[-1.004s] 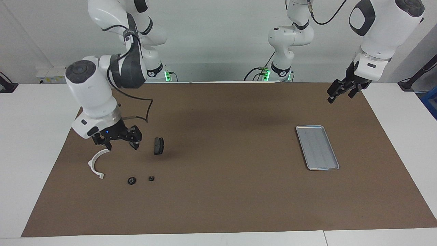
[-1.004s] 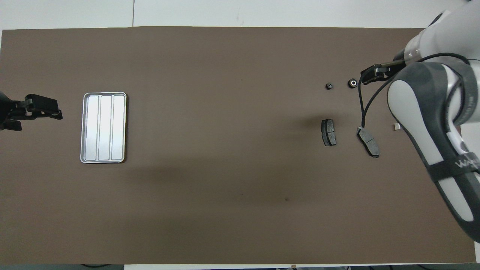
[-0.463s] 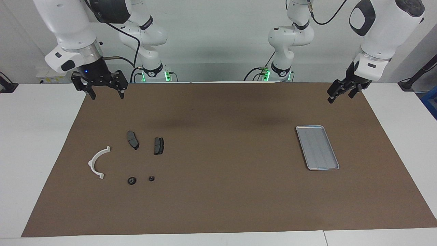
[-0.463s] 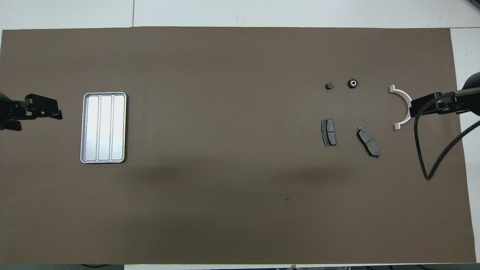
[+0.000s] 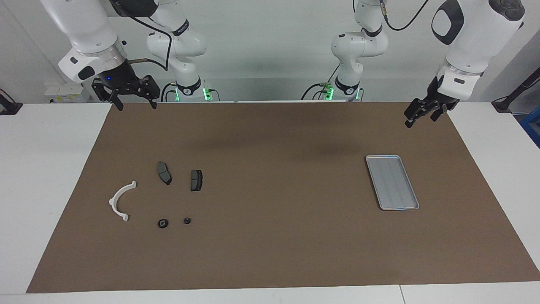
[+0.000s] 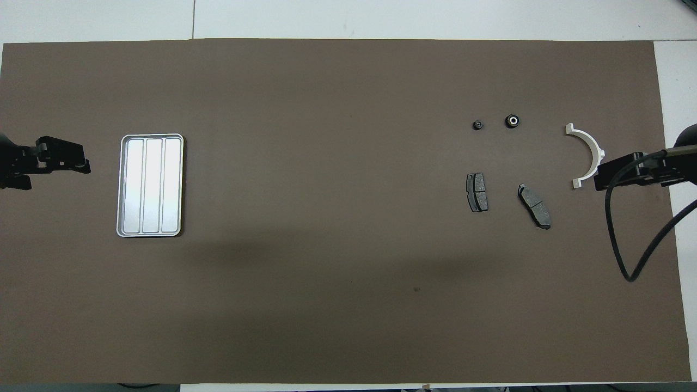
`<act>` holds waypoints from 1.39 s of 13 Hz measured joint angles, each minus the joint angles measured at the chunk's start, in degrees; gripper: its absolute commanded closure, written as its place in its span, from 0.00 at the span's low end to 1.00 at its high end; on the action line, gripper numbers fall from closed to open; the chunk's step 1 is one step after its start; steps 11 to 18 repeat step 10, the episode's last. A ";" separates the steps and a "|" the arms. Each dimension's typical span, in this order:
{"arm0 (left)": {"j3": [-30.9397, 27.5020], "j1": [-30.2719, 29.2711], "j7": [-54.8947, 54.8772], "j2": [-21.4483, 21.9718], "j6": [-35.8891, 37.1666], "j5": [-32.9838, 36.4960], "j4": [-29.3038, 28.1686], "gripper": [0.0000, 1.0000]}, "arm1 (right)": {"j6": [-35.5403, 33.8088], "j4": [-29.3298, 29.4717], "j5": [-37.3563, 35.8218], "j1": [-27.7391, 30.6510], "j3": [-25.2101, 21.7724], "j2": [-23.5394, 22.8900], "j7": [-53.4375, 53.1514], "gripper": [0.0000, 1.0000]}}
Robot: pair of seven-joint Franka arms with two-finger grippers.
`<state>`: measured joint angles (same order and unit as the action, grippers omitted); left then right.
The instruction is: Place bearing gear from tray to pile
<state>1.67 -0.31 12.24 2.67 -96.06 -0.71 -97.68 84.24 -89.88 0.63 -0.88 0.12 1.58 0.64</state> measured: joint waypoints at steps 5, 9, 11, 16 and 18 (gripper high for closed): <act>0.00 0.00 0.00 0.00 0.00 0.00 0.00 0.00 | 4.31 -0.22 -0.31 -0.24 0.12 -0.14 0.00 0.00; 0.00 0.00 0.00 0.00 0.00 0.00 0.00 0.00 | 5.24 -0.33 -0.92 -0.24 0.12 -0.39 0.00 0.00; 0.00 0.00 0.00 0.00 0.00 0.00 0.00 0.00 | 5.26 -0.36 -1.00 -0.24 0.12 -0.43 0.00 0.00; 0.00 0.00 0.00 0.00 0.00 0.00 0.00 0.00 | 5.26 -0.36 -1.00 -0.24 0.12 -0.43 0.00 0.00; 0.00 0.00 0.00 0.00 0.00 0.00 0.00 0.00 | 5.26 -0.36 -1.00 -0.24 0.12 -0.43 0.00 0.00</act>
